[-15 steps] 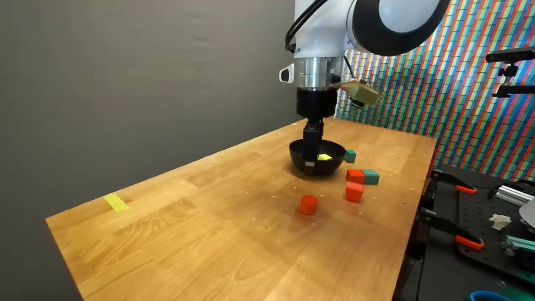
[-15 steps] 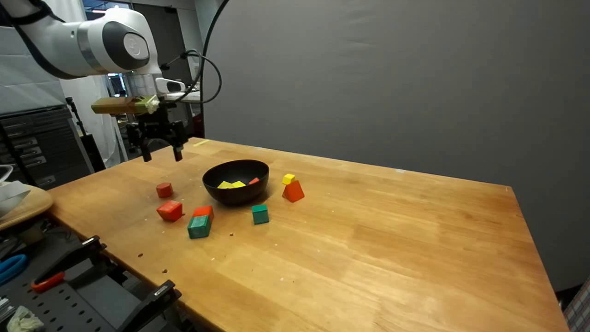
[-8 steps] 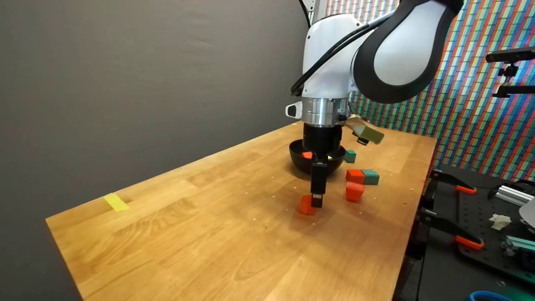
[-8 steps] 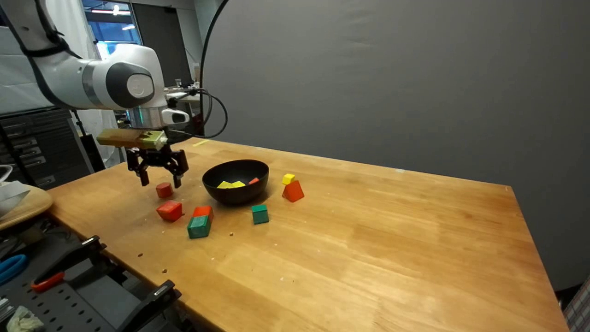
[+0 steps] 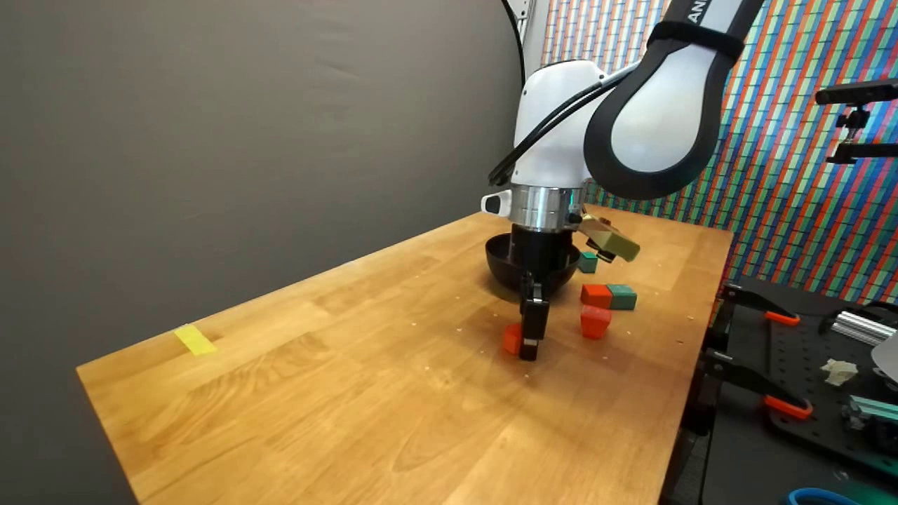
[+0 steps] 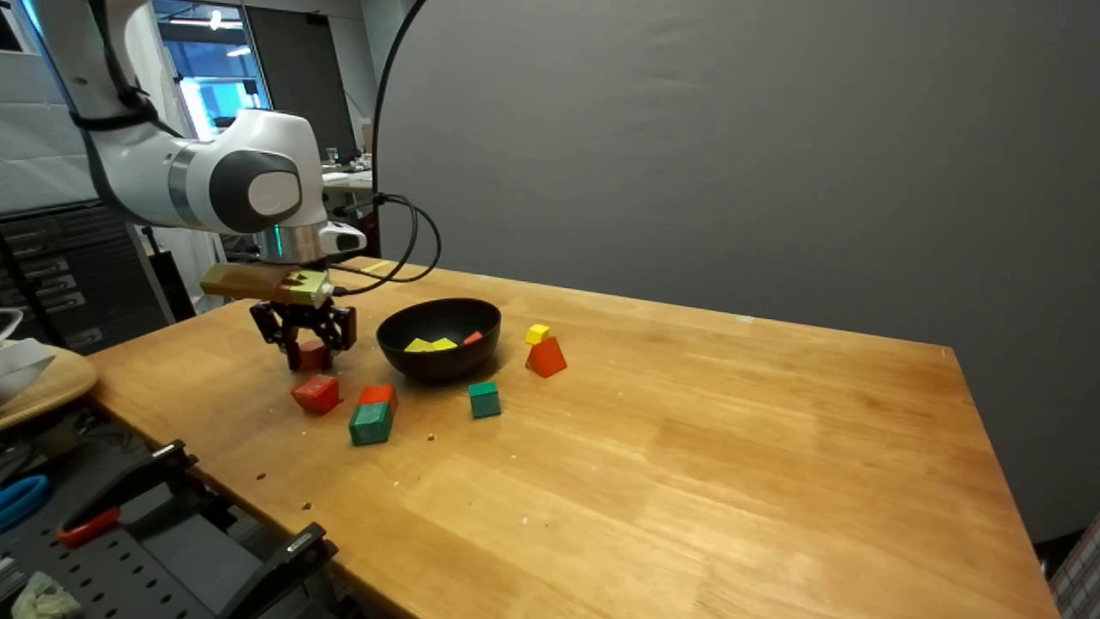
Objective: Put all the blocks in the bowl one at a time except the right yellow block
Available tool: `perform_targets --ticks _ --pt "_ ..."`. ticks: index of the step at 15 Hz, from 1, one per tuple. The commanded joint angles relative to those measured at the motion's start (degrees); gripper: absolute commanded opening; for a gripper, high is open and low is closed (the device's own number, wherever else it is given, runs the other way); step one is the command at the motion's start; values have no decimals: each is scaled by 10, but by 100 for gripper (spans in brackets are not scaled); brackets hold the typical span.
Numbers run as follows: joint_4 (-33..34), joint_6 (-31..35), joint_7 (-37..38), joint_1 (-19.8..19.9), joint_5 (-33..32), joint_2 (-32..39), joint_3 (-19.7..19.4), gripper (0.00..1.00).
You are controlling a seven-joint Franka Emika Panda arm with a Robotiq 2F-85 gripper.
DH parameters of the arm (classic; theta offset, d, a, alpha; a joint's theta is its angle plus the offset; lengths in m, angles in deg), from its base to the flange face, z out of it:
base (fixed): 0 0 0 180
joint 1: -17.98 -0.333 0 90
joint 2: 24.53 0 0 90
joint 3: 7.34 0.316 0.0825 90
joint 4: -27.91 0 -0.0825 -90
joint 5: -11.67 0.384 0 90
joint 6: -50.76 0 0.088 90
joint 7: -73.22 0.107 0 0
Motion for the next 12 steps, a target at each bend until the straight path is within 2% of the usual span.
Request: perform_targets --ticks 1,2,8,12 --pt "-10 13 -20 11 0 -11 13 20" --pt "-11 13 -21 11 0 -14 15 15" --pt "-20 16 -21 4 -7 -37 15 16" --pt "-57 6 -4 -4 -19 -122 0 16"
